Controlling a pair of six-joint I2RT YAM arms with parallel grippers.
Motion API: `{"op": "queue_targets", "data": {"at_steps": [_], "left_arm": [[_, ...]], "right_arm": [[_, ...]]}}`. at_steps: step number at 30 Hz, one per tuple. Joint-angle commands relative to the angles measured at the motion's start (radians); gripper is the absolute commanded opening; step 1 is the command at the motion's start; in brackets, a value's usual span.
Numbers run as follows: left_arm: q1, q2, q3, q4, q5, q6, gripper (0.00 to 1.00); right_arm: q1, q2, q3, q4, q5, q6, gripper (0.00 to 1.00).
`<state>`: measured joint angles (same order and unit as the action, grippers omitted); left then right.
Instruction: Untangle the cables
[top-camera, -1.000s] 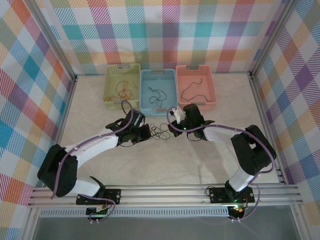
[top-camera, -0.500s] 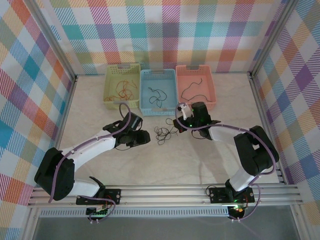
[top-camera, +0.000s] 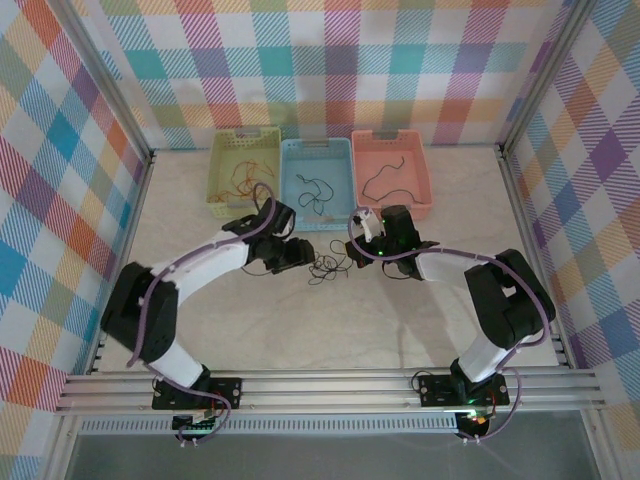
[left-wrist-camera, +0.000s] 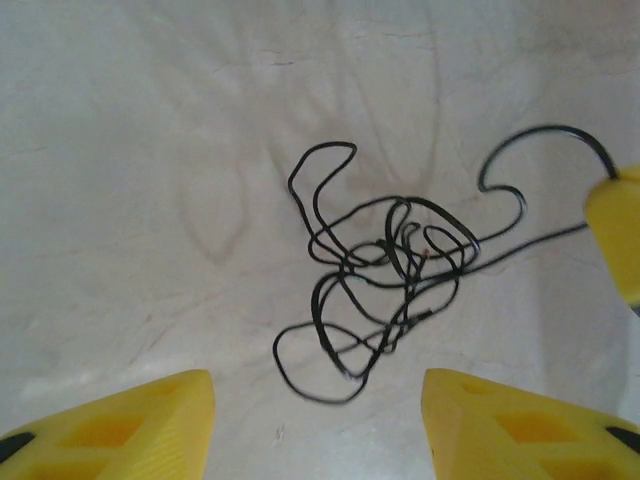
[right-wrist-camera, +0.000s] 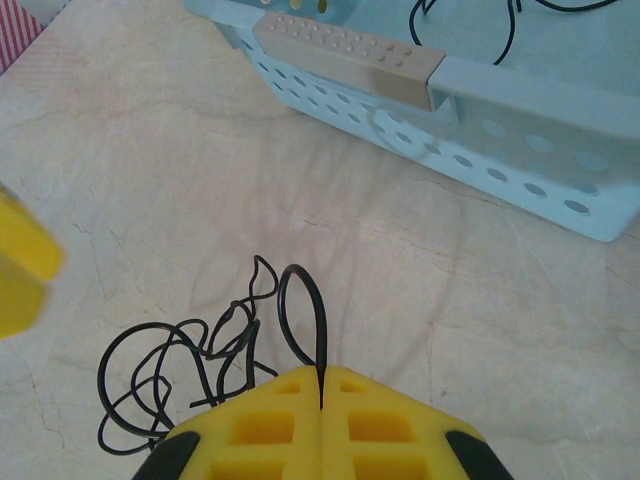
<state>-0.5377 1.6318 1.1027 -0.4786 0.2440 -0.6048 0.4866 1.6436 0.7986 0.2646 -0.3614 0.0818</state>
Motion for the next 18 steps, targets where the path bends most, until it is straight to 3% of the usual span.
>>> {"op": "queue_targets", "data": {"at_steps": [1,6,18], "left_arm": [[0.035,0.099,0.066,0.020,0.041,0.021,0.56],[0.047,0.210,0.135,0.029,0.041,0.014,0.53],[0.033,0.300,0.179,0.069,0.100,-0.006,0.52]], "right_arm": [[0.009,0.009,0.030,-0.008,-0.024,-0.023,0.00],[0.013,0.010,0.034,-0.013,-0.018,-0.030,0.00],[0.020,0.015,0.042,-0.030,-0.002,-0.043,0.00]]}}
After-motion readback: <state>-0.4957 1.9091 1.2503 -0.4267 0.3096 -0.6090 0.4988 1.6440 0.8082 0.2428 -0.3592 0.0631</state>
